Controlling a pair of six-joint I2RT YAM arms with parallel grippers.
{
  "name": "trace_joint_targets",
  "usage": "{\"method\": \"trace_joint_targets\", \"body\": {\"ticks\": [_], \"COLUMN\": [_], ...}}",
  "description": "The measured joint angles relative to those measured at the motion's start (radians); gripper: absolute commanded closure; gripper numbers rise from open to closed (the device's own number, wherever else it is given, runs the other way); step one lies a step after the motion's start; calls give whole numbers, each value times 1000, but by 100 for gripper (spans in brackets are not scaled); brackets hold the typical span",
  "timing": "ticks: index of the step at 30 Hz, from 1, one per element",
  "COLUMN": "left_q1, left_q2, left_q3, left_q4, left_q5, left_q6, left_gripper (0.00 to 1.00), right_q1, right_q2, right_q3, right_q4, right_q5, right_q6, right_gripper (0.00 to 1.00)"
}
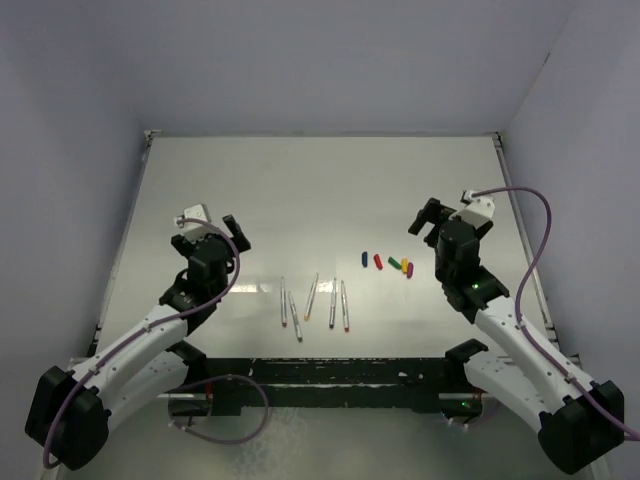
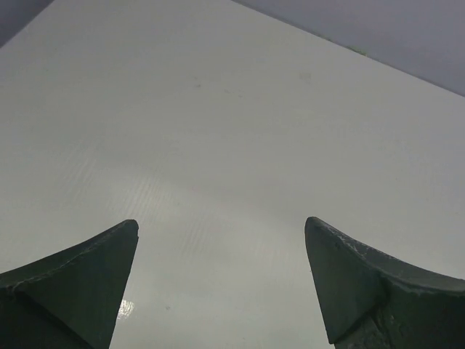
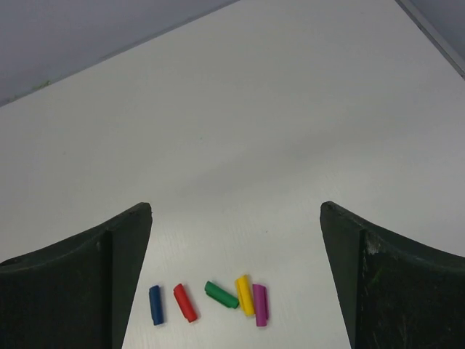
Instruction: Insert the pens into the pen caps
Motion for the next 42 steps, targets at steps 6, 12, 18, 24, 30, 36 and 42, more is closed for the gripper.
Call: {"method": "trace_joint_targets", "body": {"ticks": [6,12,18,24,30,36,42], "left_q1": [0,0,0,0,0,-19,-245], "left_q2": [-1,1,9,-2,95,278,379], "left_q3": [3,3,3,13,140,178,219], "left_q4": [-21,-24,-36,-105,-187,-212,-329], "left_q5": [-7,-16,21,59,158,320,291], "left_q6": [-21,-40,-21,10,50,42,-7], "left_gripper": [1,1,1,1,1,1,1], "right_q1": [0,-1,-1,-1,-1,-1,-1], "right_q2": [-47,-137,-106,-28,9,11,17], "right_q3": [-2,-13,-13,-13,-13,-13,-13], "right_q4": [-20,-15,-23,-51,-68,-68,-68], "right_q5": [24,80,91,104,125,125,124], "right_q6": [22,43,40,46,53,58,69], "right_gripper": [0,0,0,0,0,2,6]}}
